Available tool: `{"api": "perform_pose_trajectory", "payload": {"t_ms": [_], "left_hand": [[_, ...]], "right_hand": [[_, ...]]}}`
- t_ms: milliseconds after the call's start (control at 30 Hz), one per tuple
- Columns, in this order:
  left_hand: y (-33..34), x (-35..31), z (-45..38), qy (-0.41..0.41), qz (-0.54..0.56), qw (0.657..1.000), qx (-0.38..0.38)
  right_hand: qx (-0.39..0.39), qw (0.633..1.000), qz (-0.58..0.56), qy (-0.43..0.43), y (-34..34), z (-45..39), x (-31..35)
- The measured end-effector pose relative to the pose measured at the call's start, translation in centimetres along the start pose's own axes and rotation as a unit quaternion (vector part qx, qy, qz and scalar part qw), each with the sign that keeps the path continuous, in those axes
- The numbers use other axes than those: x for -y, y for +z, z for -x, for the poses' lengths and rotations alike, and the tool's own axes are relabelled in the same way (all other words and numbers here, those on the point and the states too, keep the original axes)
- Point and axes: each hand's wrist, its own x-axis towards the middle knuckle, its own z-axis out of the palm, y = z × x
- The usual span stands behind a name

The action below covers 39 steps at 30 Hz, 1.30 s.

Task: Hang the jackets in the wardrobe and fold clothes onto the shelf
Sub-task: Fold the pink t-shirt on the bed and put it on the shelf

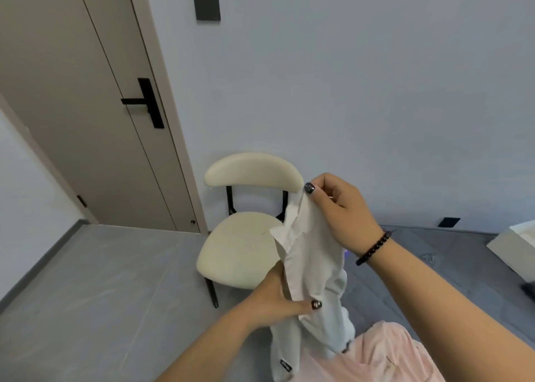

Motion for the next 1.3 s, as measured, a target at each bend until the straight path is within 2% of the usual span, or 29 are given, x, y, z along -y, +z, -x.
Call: {"api": "perform_pose_trajectory", "payload": {"t_ms": [67,233,333,400,467,567,767,967,1133,1233,1300], "left_hand": [[0.3,0.5,0.3,-0.002,0.045,0.999,-0.018],[-0.9,2.6,1.8,-0.053,0.100,0.984,-0.140],[-3.1,4.1,2.5,-0.074,0.108,0.965,-0.227],[-4.5,5.3,3.1,-0.109,0.100,0.956,-0.255],[-5.3,6.9,3.4,-0.121,0.099,0.952,-0.263],[-5.3,9.1,4.1,-0.145,0.156,0.929,-0.302],[-2.6,13.8,3.2,-0.260,0.241,0.883,-0.309],[1.4,19.5,0.0,-0.314,0.212,0.878,-0.293],[4.2,22.7,-2.4,-0.364,0.201,0.864,-0.282],[5.4,23.7,-3.6,-0.377,0.196,0.864,-0.270],[6.0,24.1,-4.4,-0.383,0.193,0.864,-0.263]], "right_hand": [[0.021,1.000,-0.003,0.004,1.5,0.4,0.1],[0.019,0.999,-0.008,0.032,3.8,1.4,-1.8],[0.029,0.996,-0.007,0.085,4.3,2.3,-4.6],[0.044,0.989,-0.012,0.139,4.8,3.2,-7.2],[0.076,0.980,0.002,0.186,5.6,4.3,-9.9],[0.168,0.953,0.081,0.240,7.3,6.1,-14.8],[0.301,0.855,0.181,0.382,10.6,11.0,-25.9],[0.394,0.783,0.251,0.412,12.6,15.9,-36.1],[0.418,0.719,0.335,0.443,9.2,18.3,-42.7],[0.415,0.703,0.392,0.423,6.5,18.8,-45.8],[0.400,0.715,0.394,0.417,5.2,18.6,-47.5]]}}
